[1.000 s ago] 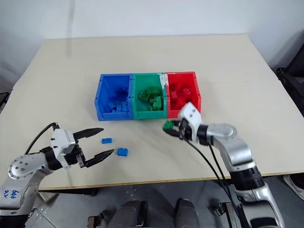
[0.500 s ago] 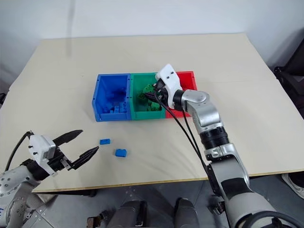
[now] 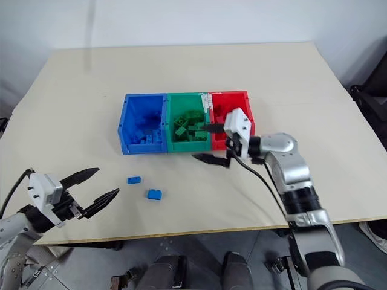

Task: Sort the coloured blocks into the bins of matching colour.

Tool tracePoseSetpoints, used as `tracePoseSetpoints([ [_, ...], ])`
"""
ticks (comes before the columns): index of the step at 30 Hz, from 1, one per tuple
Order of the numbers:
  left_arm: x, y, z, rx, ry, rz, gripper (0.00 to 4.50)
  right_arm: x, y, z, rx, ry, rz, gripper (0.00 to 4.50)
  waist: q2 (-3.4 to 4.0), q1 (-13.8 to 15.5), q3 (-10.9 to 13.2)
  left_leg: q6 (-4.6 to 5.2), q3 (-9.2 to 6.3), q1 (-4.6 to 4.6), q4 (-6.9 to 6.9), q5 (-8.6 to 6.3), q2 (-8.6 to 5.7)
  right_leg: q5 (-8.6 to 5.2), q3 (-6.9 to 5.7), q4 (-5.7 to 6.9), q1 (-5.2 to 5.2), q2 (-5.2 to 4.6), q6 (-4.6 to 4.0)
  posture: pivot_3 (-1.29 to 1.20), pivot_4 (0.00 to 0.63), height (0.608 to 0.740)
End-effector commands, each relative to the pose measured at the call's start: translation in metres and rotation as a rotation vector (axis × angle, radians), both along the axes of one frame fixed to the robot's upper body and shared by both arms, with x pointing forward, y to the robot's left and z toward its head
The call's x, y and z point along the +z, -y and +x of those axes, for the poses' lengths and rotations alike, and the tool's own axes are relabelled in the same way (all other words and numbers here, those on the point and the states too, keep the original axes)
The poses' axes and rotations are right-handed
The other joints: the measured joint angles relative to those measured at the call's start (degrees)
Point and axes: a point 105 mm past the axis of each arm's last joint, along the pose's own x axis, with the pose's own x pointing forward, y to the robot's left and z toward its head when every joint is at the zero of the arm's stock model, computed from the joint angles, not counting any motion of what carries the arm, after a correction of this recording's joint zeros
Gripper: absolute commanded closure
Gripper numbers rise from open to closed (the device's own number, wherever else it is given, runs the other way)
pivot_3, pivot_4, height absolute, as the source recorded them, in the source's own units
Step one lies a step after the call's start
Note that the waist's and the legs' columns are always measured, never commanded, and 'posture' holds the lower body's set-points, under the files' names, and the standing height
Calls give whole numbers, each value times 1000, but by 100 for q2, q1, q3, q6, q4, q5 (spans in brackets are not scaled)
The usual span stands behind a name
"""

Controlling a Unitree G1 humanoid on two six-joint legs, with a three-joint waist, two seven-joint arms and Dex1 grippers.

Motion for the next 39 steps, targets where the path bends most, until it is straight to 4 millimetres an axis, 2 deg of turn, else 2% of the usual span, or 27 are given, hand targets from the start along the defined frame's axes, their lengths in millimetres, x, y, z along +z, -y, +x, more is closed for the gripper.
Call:
tracePoseSetpoints([
  [1,5,-17,-6,-17,-3,52,0,-1,27,-28,70,3,49,20,0,7,0,-3,-1,1,0,-2,5,0,-2,-6,5,5,0,0,150,740],
  [4,6,-35,-9,-16,-24,107,0,-15,52,-37,32,-1,20,20,0,-5,0,-2,10,4,1,-4,9,0,3,-10,5,7,0,0,150,740],
  [6,-2,-43,-16,-36,-95,134,0,-21,63,-40,14,9,-7,20,1,-19,1,-5,20,8,1,-6,16,1,10,-13,5,14,-1,0,150,740],
  [8,-9,-50,-20,-46,-126,178,0,-25,72,-41,-5,23,-28,20,1,-26,1,-9,32,15,0,-10,23,2,19,-14,4,25,-4,0,150,740],
  [11,-7,-54,-17,-49,-125,173,0,-28,77,-43,-10,34,-44,20,1,-10,1,-9,39,20,0,-15,34,3,27,-15,4,30,-6,0,150,740],
  [15,-8,-27,-15,-175,-195,184,0,-32,80,-48,-6,44,-61,20,1,41,1,-10,35,19,4,-18,37,4,26,-16,6,30,-9,0,150,740],
  [20,-1,30,-7,-425,-196,310,0,-29,75,-56,0,27,-55,20,1,55,1,-11,33,19,9,-20,38,6,33,-15,8,31,-12,0,150,740],
  [27,-3,79,27,-518,-189,501,0,-23,70,-62,-32,42,-44,20,4,59,2,-13,39,20,11,-21,27,7,34,-7,7,35,-12,0,150,740],
  [30,-10,86,37,-528,-195,582,0,-22,69,-64,-54,45,-37,20,3,51,2,-13,42,20,10,-21,19,7,33,-7,5,42,-12,0,150,740],
  [34,-25,91,40,-577,-258,638,0,-23,67,-70,-82,46,-30,20,3,54,2,-13,55,20,10,-21,18,7,32,-8,4,45,-13,0,150,740],
  [37,-28,93,43,-580,-293,642,592,-24,68,-76,-108,43,-25,0,3,104,2,-13,56,17,17,-21,20,7,33,-7,4,45,-12,0,150,740],
  [39,-29,93,44,-590,-295,646,1215,-23,68,-79,-118,42,-24,0,3,145,2,-13,55,16,26,-21,22,7,35,-6,5,43,-12,0,150,740],
])
